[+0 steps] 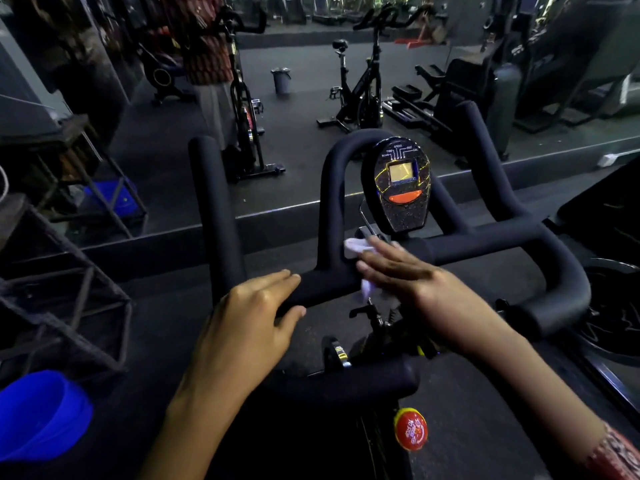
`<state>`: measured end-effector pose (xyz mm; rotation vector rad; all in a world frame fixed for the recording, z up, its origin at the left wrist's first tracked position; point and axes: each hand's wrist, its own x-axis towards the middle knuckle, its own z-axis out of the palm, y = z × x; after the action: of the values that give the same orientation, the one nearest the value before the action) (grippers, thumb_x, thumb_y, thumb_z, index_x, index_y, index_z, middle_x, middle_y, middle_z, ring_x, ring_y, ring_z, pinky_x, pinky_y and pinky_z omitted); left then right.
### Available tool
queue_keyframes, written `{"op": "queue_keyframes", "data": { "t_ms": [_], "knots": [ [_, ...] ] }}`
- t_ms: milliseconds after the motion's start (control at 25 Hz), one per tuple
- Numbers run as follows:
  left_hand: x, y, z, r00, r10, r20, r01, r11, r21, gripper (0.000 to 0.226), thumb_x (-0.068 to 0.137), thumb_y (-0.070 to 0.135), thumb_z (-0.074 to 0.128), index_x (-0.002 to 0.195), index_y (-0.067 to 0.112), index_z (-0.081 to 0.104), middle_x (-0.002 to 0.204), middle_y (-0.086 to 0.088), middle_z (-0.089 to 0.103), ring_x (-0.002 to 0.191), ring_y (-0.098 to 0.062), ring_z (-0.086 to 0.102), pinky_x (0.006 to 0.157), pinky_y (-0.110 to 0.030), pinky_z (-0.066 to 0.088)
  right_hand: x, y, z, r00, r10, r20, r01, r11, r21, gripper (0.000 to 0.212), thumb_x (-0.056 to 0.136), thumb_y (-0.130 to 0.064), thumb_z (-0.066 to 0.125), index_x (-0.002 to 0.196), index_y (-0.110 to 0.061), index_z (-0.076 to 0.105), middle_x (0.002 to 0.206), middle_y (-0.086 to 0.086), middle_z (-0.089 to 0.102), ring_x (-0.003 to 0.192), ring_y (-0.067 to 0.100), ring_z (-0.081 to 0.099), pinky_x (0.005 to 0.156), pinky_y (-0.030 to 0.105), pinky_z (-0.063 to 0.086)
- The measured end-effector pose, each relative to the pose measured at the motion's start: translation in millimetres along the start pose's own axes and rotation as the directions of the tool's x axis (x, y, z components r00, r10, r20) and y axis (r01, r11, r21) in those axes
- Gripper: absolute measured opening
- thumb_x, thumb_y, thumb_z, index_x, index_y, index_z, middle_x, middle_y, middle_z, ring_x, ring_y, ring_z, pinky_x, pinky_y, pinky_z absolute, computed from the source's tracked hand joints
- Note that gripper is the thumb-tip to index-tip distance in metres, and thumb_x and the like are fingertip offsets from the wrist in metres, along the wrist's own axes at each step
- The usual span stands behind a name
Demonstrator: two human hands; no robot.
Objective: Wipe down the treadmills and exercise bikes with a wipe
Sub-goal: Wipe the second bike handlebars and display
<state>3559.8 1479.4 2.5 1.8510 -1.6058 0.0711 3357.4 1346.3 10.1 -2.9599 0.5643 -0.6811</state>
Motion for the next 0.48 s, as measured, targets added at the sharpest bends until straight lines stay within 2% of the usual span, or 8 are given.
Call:
{"op": "queue_keyframes", "data": {
  "t_ms": [40, 80, 160, 200, 280, 360, 440, 480],
  "knots": [
    [1.3, 3.0, 1.8, 1.000, 0.024, 0.002, -0.024, 1.000, -0.009, 0.046, 0.060, 0.004, 0.088, 0.104, 0.005, 0.073, 0.108, -0.013, 0.070, 0.095, -0.029, 0.069, 0.076, -0.052, 0.057, -10.7, 3.7, -7.3, 0.999, 0.030, -0.041, -0.032, 0.998, -0.053, 0.045, 0.076, -0.001, 0.053, 0.120, 0.000, 0.064, 0.135, 0.011, 0.055, 0.128, 0.033, 0.048, 0.111, 0.028, 0.026],
    [2.9, 7.5, 3.4, 0.998, 0.055, 0.000, -0.055, 0.998, -0.011, 0.048, 0.060, 0.004, 0.088, 0.105, 0.004, 0.072, 0.110, -0.013, 0.069, 0.099, -0.029, 0.068, 0.077, -0.054, 0.056, -19.8, 4.2, -13.1, 0.994, 0.054, -0.094, -0.064, 0.992, -0.112, 0.044, 0.074, -0.007, 0.054, 0.116, 0.000, 0.067, 0.133, 0.010, 0.057, 0.124, 0.034, 0.052, 0.105, 0.026, 0.034],
    [8.9, 18.6, 9.1, 0.989, 0.146, -0.012, -0.146, 0.989, 0.003, 0.051, 0.060, 0.002, 0.087, 0.108, 0.002, 0.070, 0.117, -0.015, 0.066, 0.107, -0.033, 0.064, 0.085, -0.061, 0.049, -24.4, 1.9, -17.9, 0.958, 0.144, -0.248, -0.181, 0.974, -0.135, 0.050, 0.068, -0.006, 0.056, 0.116, 0.000, 0.067, 0.135, 0.008, 0.055, 0.124, 0.031, 0.052, 0.093, 0.028, 0.047],
    [13.5, 24.4, 13.3, 0.979, 0.201, -0.016, -0.201, 0.979, 0.021, 0.052, 0.061, 0.002, 0.086, 0.111, 0.001, 0.069, 0.121, -0.016, 0.064, 0.112, -0.034, 0.061, 0.090, -0.061, 0.042, -20.7, 0.5, -14.6, 0.934, 0.217, -0.282, -0.247, 0.966, -0.075, 0.055, 0.068, -0.004, 0.056, 0.122, 0.001, 0.062, 0.142, 0.009, 0.049, 0.129, 0.030, 0.047, 0.094, 0.028, 0.047],
    [23.4, 36.1, 27.1, 0.957, 0.290, -0.004, -0.289, 0.956, 0.057, 0.056, 0.063, 0.005, 0.083, 0.116, 0.000, 0.065, 0.126, -0.016, 0.061, 0.117, -0.035, 0.057, 0.097, -0.059, 0.032, -14.6, -4.4, 2.8, 0.904, 0.339, -0.263, -0.334, 0.940, 0.062, 0.061, 0.072, 0.003, 0.059, 0.133, 0.007, 0.050, 0.150, 0.016, 0.035, 0.137, 0.036, 0.035, 0.105, 0.029, 0.036],
    [27.9, 43.2, 44.2, 0.944, 0.327, 0.042, -0.330, 0.938, 0.106, 0.067, 0.056, 0.000, 0.087, 0.119, -0.001, 0.063, 0.124, -0.018, 0.062, 0.116, -0.036, 0.058, 0.097, -0.057, 0.028, -20.6, -11.3, 22.0, 0.894, 0.377, -0.242, -0.347, 0.924, 0.158, 0.056, 0.077, 0.007, 0.061, 0.132, 0.007, 0.052, 0.149, 0.019, 0.036, 0.137, 0.041, 0.033, 0.111, 0.026, 0.029],
    [28.3, 44.5, 55.8, 0.947, 0.314, 0.062, -0.320, 0.937, 0.138, 0.074, 0.049, -0.012, 0.086, 0.119, -0.001, 0.063, 0.121, -0.018, 0.063, 0.111, -0.035, 0.061, 0.096, -0.057, 0.029, -36.7, -16.2, 18.1, 0.901, 0.377, -0.214, -0.322, 0.913, 0.252, 0.034, 0.079, 0.003, 0.066, 0.111, -0.005, 0.068, 0.138, 0.005, 0.054, 0.130, 0.028, 0.049, 0.103, 0.015, 0.033],
    [28.4, 43.7, 58.8, 0.954, 0.296, 0.051, -0.300, 0.945, 0.127, 0.074, 0.050, -0.017, 0.082, 0.119, 0.000, 0.063, 0.121, -0.017, 0.064, 0.110, -0.034, 0.062, 0.097, -0.057, 0.030, -45.3, -18.5, 9.8, 0.905, 0.370, -0.209, -0.308, 0.910, 0.277, 0.022, 0.078, 0.003, 0.069, 0.095, -0.012, 0.071, 0.123, -0.006, 0.061, 0.118, 0.015, 0.059, 0.093, 0.012, 0.039]
  ]
}}
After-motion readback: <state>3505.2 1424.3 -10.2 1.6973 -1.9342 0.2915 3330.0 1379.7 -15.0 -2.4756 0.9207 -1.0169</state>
